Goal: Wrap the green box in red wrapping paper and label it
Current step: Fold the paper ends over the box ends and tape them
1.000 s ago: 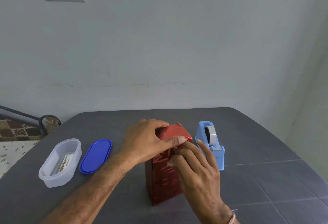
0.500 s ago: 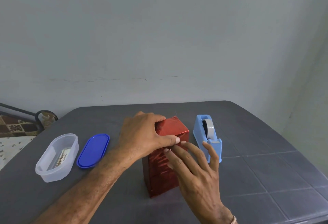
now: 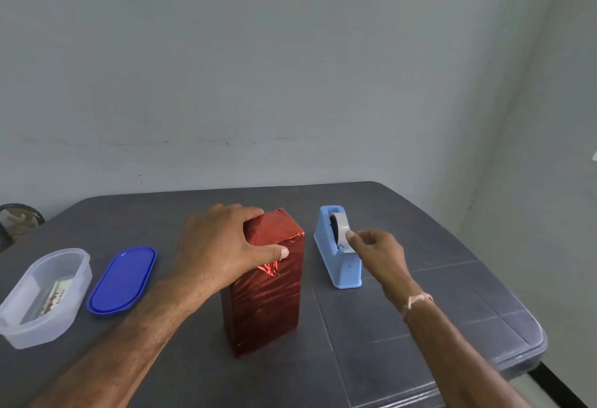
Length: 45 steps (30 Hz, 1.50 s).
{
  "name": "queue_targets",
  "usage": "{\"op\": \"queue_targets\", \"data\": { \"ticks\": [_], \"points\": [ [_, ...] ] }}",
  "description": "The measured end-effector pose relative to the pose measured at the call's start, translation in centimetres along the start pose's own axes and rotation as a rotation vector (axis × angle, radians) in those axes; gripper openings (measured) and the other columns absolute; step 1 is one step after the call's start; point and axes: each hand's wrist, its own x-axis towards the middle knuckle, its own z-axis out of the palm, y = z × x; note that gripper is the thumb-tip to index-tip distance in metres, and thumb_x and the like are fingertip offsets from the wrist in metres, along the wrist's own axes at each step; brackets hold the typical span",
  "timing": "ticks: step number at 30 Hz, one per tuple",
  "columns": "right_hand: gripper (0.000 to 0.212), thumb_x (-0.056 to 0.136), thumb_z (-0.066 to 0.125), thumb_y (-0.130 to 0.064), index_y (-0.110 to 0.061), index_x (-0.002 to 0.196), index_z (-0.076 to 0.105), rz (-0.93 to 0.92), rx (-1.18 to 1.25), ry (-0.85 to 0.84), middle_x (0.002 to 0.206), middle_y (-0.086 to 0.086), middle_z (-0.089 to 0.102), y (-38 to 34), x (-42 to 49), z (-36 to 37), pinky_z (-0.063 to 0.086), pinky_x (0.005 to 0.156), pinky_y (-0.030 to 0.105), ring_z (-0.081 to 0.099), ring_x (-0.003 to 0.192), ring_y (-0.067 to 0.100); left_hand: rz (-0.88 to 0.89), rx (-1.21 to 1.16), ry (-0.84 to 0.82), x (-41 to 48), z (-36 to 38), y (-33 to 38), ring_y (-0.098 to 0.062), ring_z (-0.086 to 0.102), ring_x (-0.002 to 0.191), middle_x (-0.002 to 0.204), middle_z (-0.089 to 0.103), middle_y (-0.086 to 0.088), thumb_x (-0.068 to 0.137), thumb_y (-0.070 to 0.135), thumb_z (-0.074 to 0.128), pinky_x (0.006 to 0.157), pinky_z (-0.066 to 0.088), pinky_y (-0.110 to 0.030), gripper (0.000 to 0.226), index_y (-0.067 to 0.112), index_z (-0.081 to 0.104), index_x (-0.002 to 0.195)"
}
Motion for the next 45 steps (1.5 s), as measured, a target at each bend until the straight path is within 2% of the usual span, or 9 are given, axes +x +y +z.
{"op": "queue_targets", "data": {
  "ticks": [5,8,12,18,22,27,34,42,45],
  "points": [
    [0.039,0.094,0.072,-0.034,0.005,0.097,0.073,0.142,0.034,-0.096,0.102,0.018,0.072,0.0,3.4,0.3,0.063,0.084,0.042,0.072,0.091,0.029,0.002,0.015,0.009,0.1,0.1,-0.3,-0.008,0.060,0.105,0.111,0.069,0.018,0.064,0.086,0.067,0.088,0.045,-0.033,0.083,0.039,0.064,0.132],
    [0.032,0.096,0.071,-0.031,0.001,0.098,0.067,0.207,0.027,-0.125,0.105,0.015,0.067,-0.3,4.4,0.4,0.064,0.081,0.039,0.070,0.091,0.028,0.006,0.007,0.011,0.2,0.3,-0.4,-0.008,0.060,0.106,0.110,0.068,0.018,0.063,0.087,0.066,0.091,0.046,-0.035,0.084,0.038,0.064,0.132],
    [0.041,0.094,0.075,-0.026,0.006,0.116,0.062,0.312,0.092,-0.225,0.121,0.022,0.064,-0.1,5.1,0.4,0.063,0.085,0.046,0.069,0.106,0.035,0.004,-0.016,0.011,0.3,0.5,-0.5,-0.008,0.061,0.106,0.112,0.068,0.018,0.063,0.087,0.067,0.095,0.048,-0.038,0.086,0.038,0.063,0.133],
    [0.031,0.091,0.076,-0.014,0.004,0.110,0.060,0.395,0.147,-0.225,0.122,0.021,0.061,-0.3,5.0,0.3,0.065,0.068,0.042,0.069,0.090,0.032,0.002,-0.044,0.003,0.1,0.3,-0.4,-0.007,0.062,0.108,0.116,0.068,0.017,0.065,0.085,0.068,0.098,0.048,-0.040,0.085,0.036,0.062,0.135],
    [0.031,0.092,0.076,-0.012,0.006,0.113,0.061,0.397,0.206,-0.199,0.127,0.024,0.059,-0.3,4.9,0.5,0.063,0.077,0.054,0.069,0.103,0.042,-0.003,-0.043,0.003,0.1,0.2,-0.2,-0.007,0.061,0.110,0.119,0.067,0.017,0.065,0.085,0.068,0.101,0.048,-0.041,0.086,0.036,0.061,0.136],
    [0.036,0.092,0.072,-0.010,0.005,0.124,0.062,0.388,0.327,-0.195,0.130,0.021,0.057,-0.4,4.1,0.2,0.064,0.062,0.048,0.069,0.101,0.043,-0.013,-0.049,0.002,-0.1,0.2,-0.2,-0.009,0.061,0.111,0.119,0.067,0.017,0.065,0.084,0.069,0.101,0.047,-0.041,0.085,0.036,0.061,0.136],
    [0.026,0.095,0.067,-0.015,0.006,0.110,0.065,0.366,0.441,-0.156,0.104,0.016,0.065,0.4,2.5,0.7,0.063,0.077,0.049,0.069,0.102,0.039,-0.028,-0.080,-0.005,-0.3,0.1,-0.2,-0.009,0.061,0.116,0.126,0.066,0.016,0.066,0.082,0.070,0.104,0.045,-0.042,0.086,0.035,0.060,0.138],
    [0.024,0.094,0.071,-0.016,0.005,0.106,0.066,0.409,0.454,-0.106,0.113,0.017,0.065,1.3,1.9,1.3,0.064,0.070,0.043,0.067,0.099,0.034,-0.038,-0.086,-0.016,-0.3,0.0,-0.1,-0.008,0.061,0.118,0.129,0.065,0.016,0.067,0.082,0.070,0.103,0.044,-0.039,0.087,0.035,0.059,0.138],
    [0.030,0.093,0.073,-0.016,0.006,0.113,0.066,0.422,0.452,-0.091,0.118,0.017,0.063,1.5,1.9,1.5,0.064,0.068,0.042,0.065,0.108,0.036,-0.039,-0.095,-0.016,-0.3,0.0,-0.1,-0.008,0.062,0.115,0.125,0.066,0.017,0.066,0.083,0.070,0.103,0.046,-0.041,0.086,0.035,0.060,0.137]
  ]
}}
